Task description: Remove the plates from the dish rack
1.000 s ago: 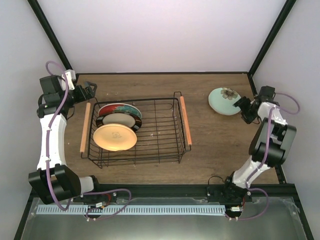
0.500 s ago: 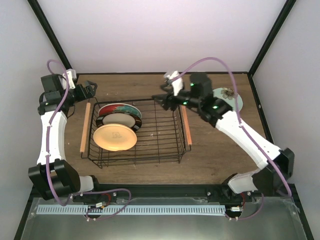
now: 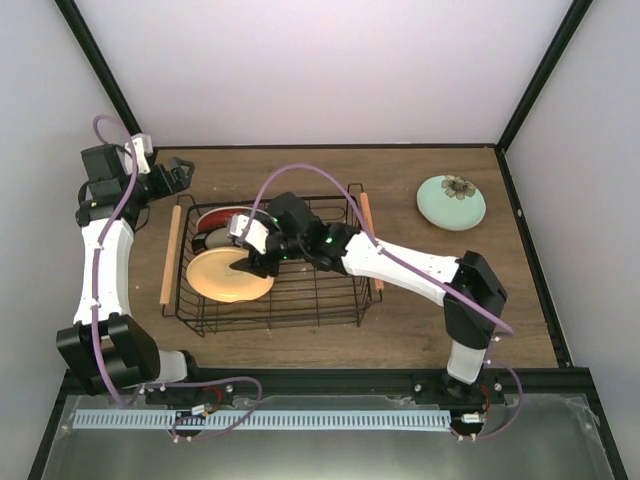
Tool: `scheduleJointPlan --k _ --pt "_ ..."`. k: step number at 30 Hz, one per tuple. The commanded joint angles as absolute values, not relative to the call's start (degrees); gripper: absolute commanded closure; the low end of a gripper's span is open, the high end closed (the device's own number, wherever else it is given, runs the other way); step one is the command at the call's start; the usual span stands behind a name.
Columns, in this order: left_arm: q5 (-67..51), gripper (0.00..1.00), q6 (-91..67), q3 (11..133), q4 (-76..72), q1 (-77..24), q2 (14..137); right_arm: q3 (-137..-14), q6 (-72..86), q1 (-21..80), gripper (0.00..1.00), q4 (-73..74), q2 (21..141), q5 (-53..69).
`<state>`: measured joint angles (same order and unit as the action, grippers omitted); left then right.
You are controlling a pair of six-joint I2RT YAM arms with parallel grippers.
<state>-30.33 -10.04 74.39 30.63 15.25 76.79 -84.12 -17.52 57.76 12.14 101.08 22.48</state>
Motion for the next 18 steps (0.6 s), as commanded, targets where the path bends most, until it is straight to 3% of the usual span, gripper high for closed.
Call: scheduleJointPlan --k 1,18 --pt "-31.36 0.00 -9.45 76.09 29.42 15.51 77.58 -90.09 -21.24 58.27 0.44 8.39 103.48 18.81" --pt "-31.45 0.00 -9.99 76.48 29.31 15.51 78.92 -88.78 -22.54 58.27 0.45 9.27 106.56 22.81"
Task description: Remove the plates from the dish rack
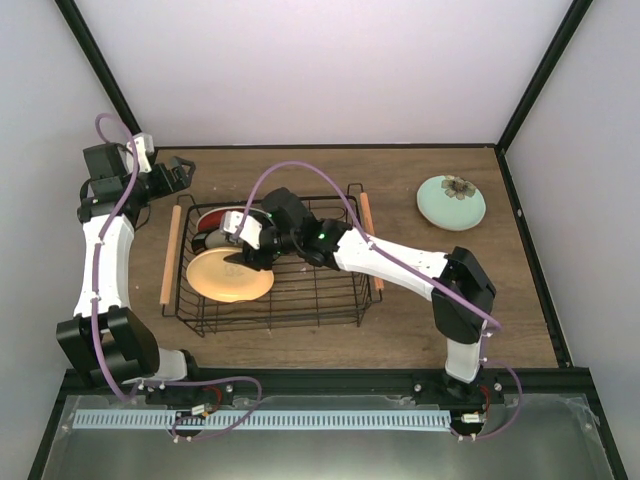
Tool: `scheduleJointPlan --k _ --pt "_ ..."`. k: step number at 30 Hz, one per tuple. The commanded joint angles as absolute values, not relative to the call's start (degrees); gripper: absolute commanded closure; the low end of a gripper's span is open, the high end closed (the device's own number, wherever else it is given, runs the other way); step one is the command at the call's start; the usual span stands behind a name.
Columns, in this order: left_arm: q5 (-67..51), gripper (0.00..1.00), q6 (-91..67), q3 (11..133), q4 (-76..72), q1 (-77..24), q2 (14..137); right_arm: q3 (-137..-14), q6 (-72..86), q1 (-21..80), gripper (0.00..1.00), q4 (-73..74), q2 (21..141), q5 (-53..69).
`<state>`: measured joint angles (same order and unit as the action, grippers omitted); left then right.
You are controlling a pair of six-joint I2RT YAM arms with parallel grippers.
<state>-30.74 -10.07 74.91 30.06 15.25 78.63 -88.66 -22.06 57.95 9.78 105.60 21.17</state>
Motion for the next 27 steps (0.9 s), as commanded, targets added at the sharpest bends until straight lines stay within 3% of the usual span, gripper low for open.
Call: scheduleJointPlan --k 1,9,20,27 --pt "-31.51 0.00 -10.25 76.42 29.24 15.52 78.93 -88.46 -22.51 58.27 0.46 9.05 106.75 22.52" --pt "-31.51 0.00 -10.55 76.24 29.09 15.50 79.03 -86.04 -22.51 58.27 0.51 6.25 108.60 19.29" --pt "-31.47 0.00 -10.84 75.25 28.79 15.51 78.49 -81.42 -22.60 58.36 0.82 0.96 103.76 12.97" --pt "-31.54 0.00 -11.41 75.20 28.30 15.51 78.66 -80.13 -23.29 58.36 0.89 0.91 99.25 10.35"
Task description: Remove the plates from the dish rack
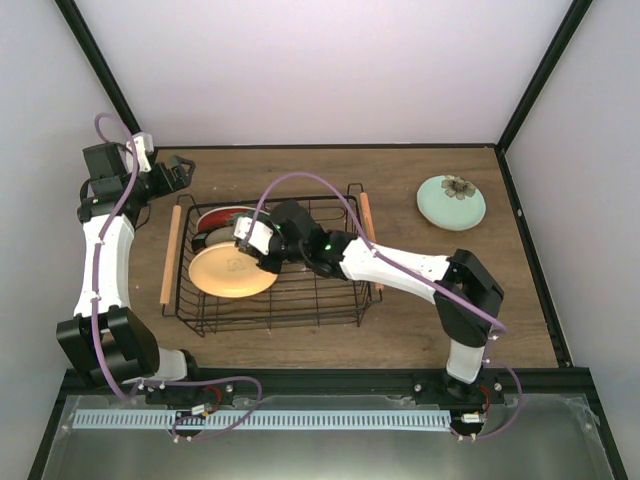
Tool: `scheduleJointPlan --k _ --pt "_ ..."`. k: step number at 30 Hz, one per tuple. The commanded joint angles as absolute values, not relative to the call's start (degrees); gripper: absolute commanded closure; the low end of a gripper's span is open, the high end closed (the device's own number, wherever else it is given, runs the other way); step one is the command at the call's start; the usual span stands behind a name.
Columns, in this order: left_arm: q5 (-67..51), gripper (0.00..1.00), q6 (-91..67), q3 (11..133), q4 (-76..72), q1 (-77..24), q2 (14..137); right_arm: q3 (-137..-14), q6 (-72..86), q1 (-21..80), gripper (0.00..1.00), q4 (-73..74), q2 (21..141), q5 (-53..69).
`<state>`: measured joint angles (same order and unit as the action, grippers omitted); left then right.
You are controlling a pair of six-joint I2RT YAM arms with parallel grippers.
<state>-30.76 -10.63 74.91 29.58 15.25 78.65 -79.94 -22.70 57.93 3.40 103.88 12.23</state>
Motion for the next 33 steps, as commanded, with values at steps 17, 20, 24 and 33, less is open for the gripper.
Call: scheduleJointPlan --k 17,20,24,33 --pt "-31.79 0.00 -11.40 77.27 28.38 15.47 80.16 -88.38 -19.37 51.72 0.99 10.77 79.67 2.68" --pt "-32.22 0.00 -11.89 77.80 28.16 15.51 81.11 -90.58 -12.38 41.98 0.99 11.22 77.87 3.32" --pt "-33.07 0.00 -12.47 78.84 28.04 15.45 82.11 -97.42 0.01 25.64 0.99 23.18 81.85 1.58" --pt "-33.23 0.00 -12.49 79.54 28.27 15.43 82.32 -89.67 19.30 -1.33 0.99 30.38 89.55 25.95"
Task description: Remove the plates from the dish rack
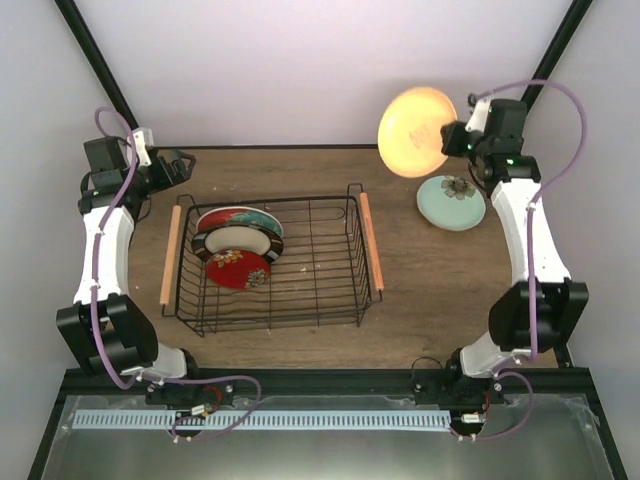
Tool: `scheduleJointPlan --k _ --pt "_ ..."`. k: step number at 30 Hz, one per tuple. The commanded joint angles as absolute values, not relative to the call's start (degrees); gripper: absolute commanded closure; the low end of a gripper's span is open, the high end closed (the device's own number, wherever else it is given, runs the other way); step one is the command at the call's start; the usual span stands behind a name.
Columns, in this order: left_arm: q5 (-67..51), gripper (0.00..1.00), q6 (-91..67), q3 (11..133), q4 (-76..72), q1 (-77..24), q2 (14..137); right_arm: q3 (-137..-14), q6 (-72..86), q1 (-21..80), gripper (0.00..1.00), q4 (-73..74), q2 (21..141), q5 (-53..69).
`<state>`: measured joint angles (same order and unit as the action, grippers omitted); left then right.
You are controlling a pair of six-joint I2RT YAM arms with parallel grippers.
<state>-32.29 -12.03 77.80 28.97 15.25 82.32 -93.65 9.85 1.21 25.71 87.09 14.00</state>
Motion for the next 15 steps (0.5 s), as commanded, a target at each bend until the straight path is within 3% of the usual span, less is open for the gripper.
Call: scheduleJointPlan --k 1,15 --pt "-33.16 0.00 -12.42 79.54 28.47 15.45 82.21 -88.64 19.84 -1.66 0.99 29.78 90.59 26.68" --pt "-31.80 0.00 -10.43 78.43 31.45 15.44 78.49 -93.95 23.78 -1.61 0.99 23.51 112.23 31.18"
